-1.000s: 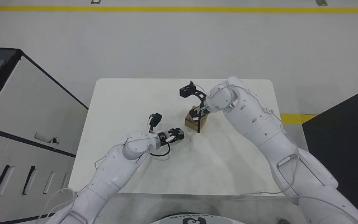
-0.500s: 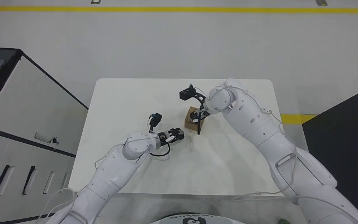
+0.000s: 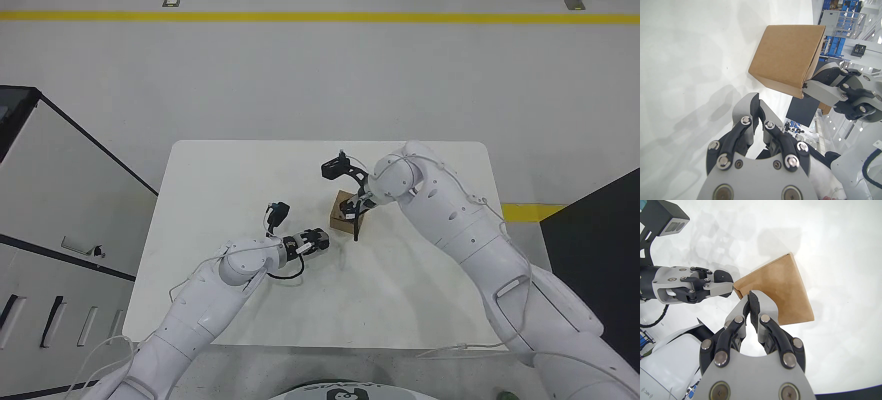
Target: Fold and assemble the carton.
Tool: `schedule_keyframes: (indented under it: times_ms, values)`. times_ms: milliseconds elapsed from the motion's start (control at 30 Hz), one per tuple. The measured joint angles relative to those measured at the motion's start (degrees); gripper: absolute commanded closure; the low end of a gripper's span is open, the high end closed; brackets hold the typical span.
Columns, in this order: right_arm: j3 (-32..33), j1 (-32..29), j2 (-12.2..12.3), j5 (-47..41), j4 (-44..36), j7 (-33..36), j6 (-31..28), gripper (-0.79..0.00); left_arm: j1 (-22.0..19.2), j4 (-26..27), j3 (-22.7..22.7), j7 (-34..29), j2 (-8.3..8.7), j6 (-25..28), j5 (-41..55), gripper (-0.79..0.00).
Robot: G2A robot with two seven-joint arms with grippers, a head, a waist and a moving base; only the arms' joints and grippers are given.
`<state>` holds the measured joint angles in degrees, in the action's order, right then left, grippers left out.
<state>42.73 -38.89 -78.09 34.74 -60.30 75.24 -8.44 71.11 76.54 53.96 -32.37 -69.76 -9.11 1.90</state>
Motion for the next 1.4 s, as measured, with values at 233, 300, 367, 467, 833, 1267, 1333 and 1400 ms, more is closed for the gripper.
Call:
schedule_keyframes:
  times_ms: [233,300,367,467,833,1267,1333,1400]
  values:
    - [-0.38,0.33,-0.16,-0.12,0.64,-0.19,-0.04,0.0,0.0,0.0,0.0,0.0,0.0,0.0,0.0,0.0]
    - [-0.45,0.4,-0.19,-0.17,0.75,-0.24,-0.05,0.0,0.0,0.0,0.0,0.0,0.0,0.0,0.0,0.0]
    - [-0.46,0.48,-0.21,-0.21,0.76,-0.27,-0.08,0.0,0.0,0.0,0.0,0.0,0.0,0.0,0.0,0.0]
    - [-0.27,0.67,-0.17,-0.27,0.42,-0.39,-0.07,0.0,0.0,0.0,0.0,0.0,0.0,0.0,0.0,0.0]
    - [1.04,0.44,0.46,0.0,-1.64,-0.4,0.22,0.0,0.0,0.0,0.0,0.0,0.0,0.0,0.0,0.0]
    - [0.72,-0.54,0.69,-0.08,-1.9,0.26,-0.01,0.0,0.0,0.0,0.0,0.0,0.0,0.0,0.0,0.0]
    - [0.44,-0.54,0.61,-0.07,-1.51,0.23,0.03,0.0,0.0,0.0,0.0,0.0,0.0,0.0,0.0,0.0]
    - [0.22,-0.46,0.53,-0.1,-1.22,0.16,0.02,0.0,0.0,0.0,0.0,0.0,0.0,0.0,0.0,0.0]
